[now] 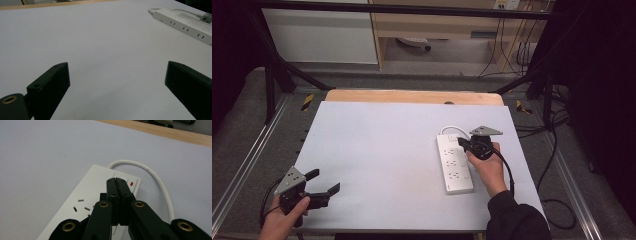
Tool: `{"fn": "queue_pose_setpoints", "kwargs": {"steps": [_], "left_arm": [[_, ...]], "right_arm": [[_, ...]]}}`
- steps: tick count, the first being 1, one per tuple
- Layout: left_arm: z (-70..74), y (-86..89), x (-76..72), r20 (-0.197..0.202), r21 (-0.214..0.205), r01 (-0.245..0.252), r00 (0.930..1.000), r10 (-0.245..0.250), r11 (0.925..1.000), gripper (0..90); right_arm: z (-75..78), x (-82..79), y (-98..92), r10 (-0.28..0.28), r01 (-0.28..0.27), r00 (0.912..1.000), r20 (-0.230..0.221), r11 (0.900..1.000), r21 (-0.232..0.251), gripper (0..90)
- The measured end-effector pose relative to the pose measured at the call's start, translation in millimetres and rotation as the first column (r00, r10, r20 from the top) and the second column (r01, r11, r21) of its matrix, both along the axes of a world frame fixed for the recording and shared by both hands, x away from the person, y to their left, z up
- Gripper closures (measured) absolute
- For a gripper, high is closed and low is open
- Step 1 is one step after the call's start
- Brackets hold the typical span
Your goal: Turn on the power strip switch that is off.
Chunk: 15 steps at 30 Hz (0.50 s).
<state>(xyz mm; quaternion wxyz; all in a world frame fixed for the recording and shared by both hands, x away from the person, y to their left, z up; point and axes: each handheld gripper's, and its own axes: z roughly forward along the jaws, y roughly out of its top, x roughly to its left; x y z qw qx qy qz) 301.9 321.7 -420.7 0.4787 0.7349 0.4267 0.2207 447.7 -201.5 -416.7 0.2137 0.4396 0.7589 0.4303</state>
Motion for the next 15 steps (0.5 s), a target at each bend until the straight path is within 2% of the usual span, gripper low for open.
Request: {"fn": "queue_pose_setpoints", "kwargs": {"steps": [15], "left_arm": [[0.1,-0.2,0.0,0.001,0.001,0.001,1.0000,-0.001,1.0000,6.0]], "right_arm": [[-15.9,-0.8,1.8,-0.014,0.014,0.9993,-0.033,0.9998,-0.017,90.0]]}}
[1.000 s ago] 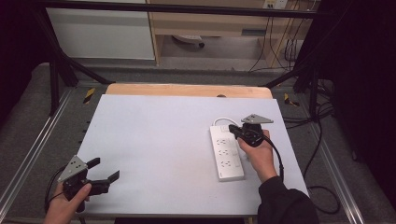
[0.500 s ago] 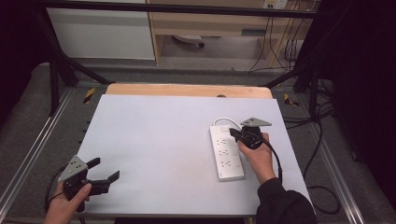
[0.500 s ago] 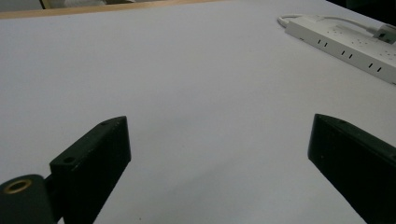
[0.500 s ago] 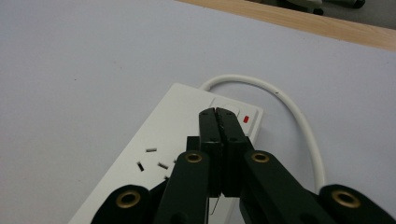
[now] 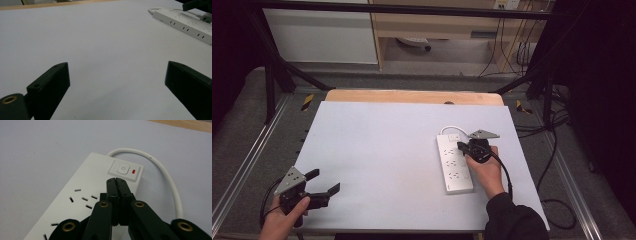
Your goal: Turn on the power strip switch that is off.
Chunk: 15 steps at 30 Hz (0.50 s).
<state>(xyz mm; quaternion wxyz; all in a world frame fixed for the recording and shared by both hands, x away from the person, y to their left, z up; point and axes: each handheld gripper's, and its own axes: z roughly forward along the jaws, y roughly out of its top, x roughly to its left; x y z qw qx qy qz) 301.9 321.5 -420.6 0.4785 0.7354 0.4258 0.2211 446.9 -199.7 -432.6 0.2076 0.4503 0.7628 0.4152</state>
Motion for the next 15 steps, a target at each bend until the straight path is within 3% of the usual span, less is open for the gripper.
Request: {"fn": "queue_pose_setpoints", "kwargs": {"steps": [15], "left_arm": [[-0.1,-0.7,-0.2,-0.001,0.005,0.005,1.0000,-0.005,1.0000,6.0]], "right_arm": [[-3.4,2.0,0.0,-0.005,0.005,1.0000,-0.002,1.0000,-0.003,90.0]]}}
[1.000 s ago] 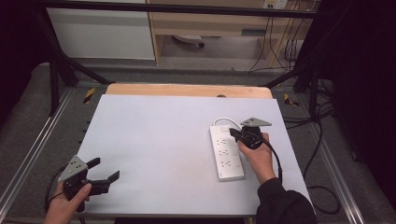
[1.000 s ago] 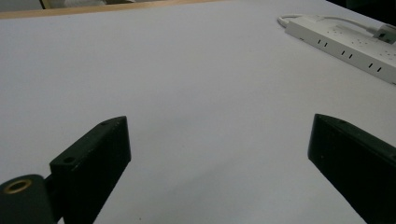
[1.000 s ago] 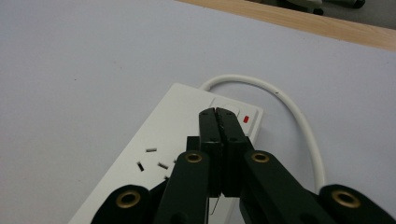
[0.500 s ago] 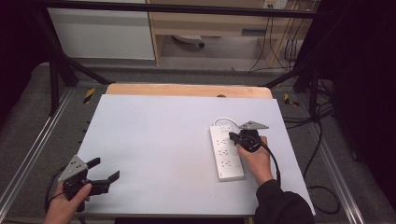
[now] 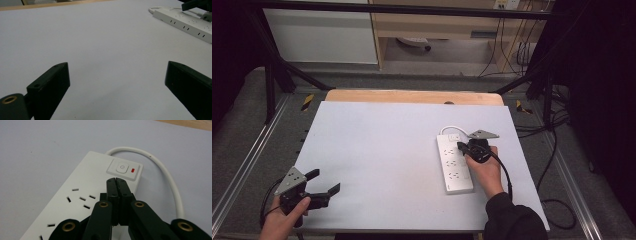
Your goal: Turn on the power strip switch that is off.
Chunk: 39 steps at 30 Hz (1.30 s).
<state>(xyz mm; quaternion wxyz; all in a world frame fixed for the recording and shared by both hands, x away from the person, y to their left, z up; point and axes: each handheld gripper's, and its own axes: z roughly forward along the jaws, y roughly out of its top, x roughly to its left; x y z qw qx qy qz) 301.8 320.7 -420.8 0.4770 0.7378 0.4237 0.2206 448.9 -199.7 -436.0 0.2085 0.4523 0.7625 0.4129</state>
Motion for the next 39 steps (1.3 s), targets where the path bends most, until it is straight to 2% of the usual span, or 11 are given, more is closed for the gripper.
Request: {"fn": "queue_pose_setpoints", "kwargs": {"steps": [20,39], "left_arm": [[-0.2,-0.5,-0.1,-0.003,0.002,0.003,1.0000,-0.003,1.0000,6.0],[0.1,-0.2,-0.1,0.000,0.008,0.002,1.0000,-0.002,1.0000,6.0]], "right_arm": [[-4.0,1.3,0.9,-0.001,0.001,1.0000,0.005,1.0000,-0.009,90.0],[-6.2,0.6,1.7,-0.005,0.005,0.9999,0.012,1.0000,0.005,90.0]]}}
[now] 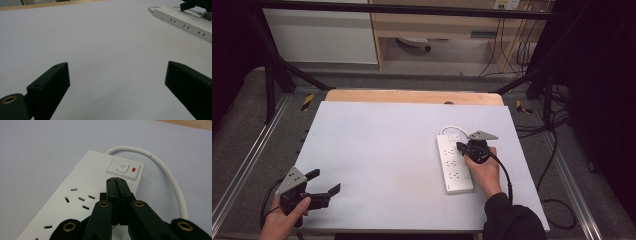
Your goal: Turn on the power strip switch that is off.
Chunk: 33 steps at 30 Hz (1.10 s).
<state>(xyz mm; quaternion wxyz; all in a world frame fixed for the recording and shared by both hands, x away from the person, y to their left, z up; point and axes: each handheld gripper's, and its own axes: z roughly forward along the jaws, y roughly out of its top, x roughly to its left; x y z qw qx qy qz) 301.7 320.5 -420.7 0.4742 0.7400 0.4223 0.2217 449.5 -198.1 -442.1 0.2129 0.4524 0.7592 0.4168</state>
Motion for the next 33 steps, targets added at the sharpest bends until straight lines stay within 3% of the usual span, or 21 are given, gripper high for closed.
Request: {"fn": "queue_pose_setpoints", "kwargs": {"steps": [33], "left_arm": [[-0.5,-0.4,0.1,-0.004,0.001,0.002,1.0000,-0.002,1.0000,5.9]], "right_arm": [[0.7,0.3,0.1,0.006,-0.006,1.0000,0.003,0.9999,0.012,90.0]]}}
